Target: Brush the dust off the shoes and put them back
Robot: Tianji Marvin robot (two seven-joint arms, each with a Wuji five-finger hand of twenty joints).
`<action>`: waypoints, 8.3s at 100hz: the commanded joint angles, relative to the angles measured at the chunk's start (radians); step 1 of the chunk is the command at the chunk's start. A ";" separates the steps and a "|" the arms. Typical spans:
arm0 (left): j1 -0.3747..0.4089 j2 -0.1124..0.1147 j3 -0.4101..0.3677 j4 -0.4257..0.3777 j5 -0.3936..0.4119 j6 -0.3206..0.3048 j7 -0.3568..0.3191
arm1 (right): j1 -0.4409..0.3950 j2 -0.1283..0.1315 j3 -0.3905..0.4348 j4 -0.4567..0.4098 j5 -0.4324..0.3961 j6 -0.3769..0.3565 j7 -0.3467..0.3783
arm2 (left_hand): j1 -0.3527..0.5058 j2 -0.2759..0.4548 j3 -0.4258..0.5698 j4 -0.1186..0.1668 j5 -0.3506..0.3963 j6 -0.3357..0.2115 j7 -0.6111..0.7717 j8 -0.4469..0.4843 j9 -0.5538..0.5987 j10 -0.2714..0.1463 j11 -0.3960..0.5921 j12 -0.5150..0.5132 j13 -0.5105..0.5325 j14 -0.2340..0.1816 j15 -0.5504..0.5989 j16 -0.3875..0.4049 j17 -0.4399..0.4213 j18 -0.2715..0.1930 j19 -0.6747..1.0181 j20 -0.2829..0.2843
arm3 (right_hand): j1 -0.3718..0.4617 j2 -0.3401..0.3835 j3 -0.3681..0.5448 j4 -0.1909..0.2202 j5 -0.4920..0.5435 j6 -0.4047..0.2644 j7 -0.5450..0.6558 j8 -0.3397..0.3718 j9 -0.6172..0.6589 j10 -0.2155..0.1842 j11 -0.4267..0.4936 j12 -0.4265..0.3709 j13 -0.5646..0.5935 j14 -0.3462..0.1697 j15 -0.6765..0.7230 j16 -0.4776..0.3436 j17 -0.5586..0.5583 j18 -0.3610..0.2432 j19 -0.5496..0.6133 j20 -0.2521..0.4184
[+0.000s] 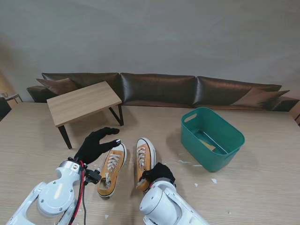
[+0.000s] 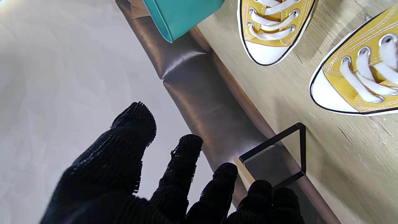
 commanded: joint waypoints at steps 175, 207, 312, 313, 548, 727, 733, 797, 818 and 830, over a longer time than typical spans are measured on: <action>-0.022 0.013 0.021 0.036 -0.006 0.020 -0.080 | 0.038 0.097 -0.048 -0.073 -0.186 -0.027 0.127 | 0.025 0.062 -0.043 0.043 0.025 0.001 0.000 0.010 0.037 0.012 0.006 0.022 0.049 0.016 0.013 0.021 0.012 -0.041 -0.011 0.013 | -0.112 0.091 -0.145 0.047 -0.273 -0.025 -0.067 -0.246 -0.148 -0.015 0.007 -0.036 -0.014 -0.028 -0.026 -0.018 -0.017 -0.050 0.065 0.039; -0.012 0.016 0.019 0.034 0.010 0.016 -0.085 | 0.007 0.111 -0.024 -0.143 -0.226 -0.070 0.101 | 0.027 0.059 -0.042 0.044 0.027 0.003 0.001 0.010 0.042 0.005 0.007 0.023 0.050 0.017 0.014 0.022 0.013 -0.039 -0.011 0.014 | -0.119 0.093 -0.163 0.049 -0.245 -0.100 -0.055 -0.243 -0.174 -0.014 -0.003 -0.043 -0.054 -0.021 -0.049 -0.022 -0.047 -0.050 0.046 0.037; 0.325 0.074 -0.181 -0.258 0.386 0.026 -0.270 | -0.251 0.234 0.321 -0.258 -0.172 -0.899 0.141 | -0.021 0.006 0.008 0.035 0.052 -0.003 0.019 0.022 0.193 0.022 0.063 0.131 0.191 0.094 0.137 0.182 0.116 0.064 0.127 0.219 | -0.090 0.105 -0.162 0.043 -0.018 -0.256 -0.196 -0.103 -0.194 -0.032 -0.259 -0.183 -0.332 0.065 -0.502 -0.092 -0.238 0.013 -0.210 0.019; 0.329 0.075 -0.184 -0.261 0.398 0.025 -0.271 | -0.251 0.234 0.322 -0.258 -0.172 -0.899 0.142 | -0.024 0.004 0.011 0.034 0.051 -0.004 0.019 0.022 0.195 0.022 0.065 0.141 0.193 0.094 0.150 0.197 0.118 0.064 0.134 0.236 | -0.090 0.105 -0.163 0.043 -0.019 -0.256 -0.196 -0.103 -0.192 -0.031 -0.259 -0.183 -0.332 0.064 -0.502 -0.092 -0.238 0.013 -0.210 0.019; 0.151 0.123 0.124 0.015 1.255 0.118 -0.192 | -0.237 0.234 0.327 -0.246 -0.137 -0.862 0.170 | -0.122 -0.378 0.511 -0.027 0.497 -0.150 1.588 0.958 0.578 -0.230 0.900 1.111 0.595 0.006 1.228 0.701 0.368 0.064 1.257 0.431 | -0.097 0.134 -0.162 0.049 -0.097 -0.175 -0.185 -0.089 -0.200 -0.030 -0.255 -0.179 -0.326 0.067 -0.489 -0.080 -0.257 0.015 -0.236 0.050; -0.151 0.116 -0.180 -0.120 1.106 -0.392 -0.044 | -0.257 0.238 0.338 -0.282 -0.120 -0.844 0.192 | -0.020 -0.391 0.571 -0.052 0.535 -0.088 1.637 1.011 0.817 -0.319 0.807 1.179 0.859 -0.053 1.190 0.631 0.602 0.094 1.408 0.220 | -0.097 0.163 -0.164 0.051 -0.101 -0.165 -0.177 -0.103 -0.207 -0.021 -0.255 -0.184 -0.326 0.073 -0.485 -0.081 -0.262 0.016 -0.238 0.054; -0.172 0.117 -0.186 -0.092 1.110 -0.395 -0.034 | -0.257 0.238 0.336 -0.280 -0.121 -0.845 0.193 | -0.019 -0.391 0.568 -0.054 0.534 -0.086 1.636 1.012 0.816 -0.318 0.806 1.180 0.857 -0.052 1.188 0.632 0.602 0.094 1.408 0.220 | -0.097 0.161 -0.164 0.051 -0.101 -0.166 -0.177 -0.103 -0.206 -0.021 -0.255 -0.184 -0.326 0.072 -0.485 -0.081 -0.262 0.016 -0.238 0.054; -0.429 0.140 -0.132 0.268 1.134 -0.350 0.032 | -0.245 0.241 0.316 -0.258 -0.112 -0.850 0.215 | -0.003 -0.387 0.549 -0.065 0.522 -0.058 1.627 1.027 0.804 -0.299 0.796 1.184 0.836 -0.031 1.179 0.651 0.582 0.101 1.396 0.224 | -0.098 0.164 -0.161 0.051 -0.104 -0.166 -0.173 -0.104 -0.206 -0.021 -0.253 -0.184 -0.325 0.071 -0.484 -0.082 -0.261 0.015 -0.237 0.053; -0.451 0.144 -0.109 0.336 1.146 -0.293 0.042 | -0.239 0.243 0.311 -0.248 -0.104 -0.852 0.228 | -0.003 -0.387 0.547 -0.064 0.522 -0.058 1.626 1.029 0.801 -0.297 0.796 1.186 0.834 -0.031 1.181 0.654 0.579 0.103 1.397 0.230 | -0.098 0.166 -0.162 0.050 -0.105 -0.166 -0.172 -0.104 -0.207 -0.020 -0.252 -0.184 -0.326 0.072 -0.484 -0.082 -0.262 0.015 -0.237 0.053; -0.456 0.142 -0.104 0.370 1.128 -0.264 0.047 | -0.241 0.244 0.312 -0.250 -0.102 -0.851 0.233 | 0.000 -0.382 0.538 -0.067 0.516 -0.055 1.623 1.030 0.795 -0.293 0.794 1.187 0.826 -0.027 1.178 0.654 0.572 0.101 1.394 0.232 | -0.098 0.166 -0.162 0.050 -0.106 -0.166 -0.171 -0.105 -0.208 -0.022 -0.252 -0.184 -0.326 0.071 -0.483 -0.082 -0.262 0.015 -0.237 0.052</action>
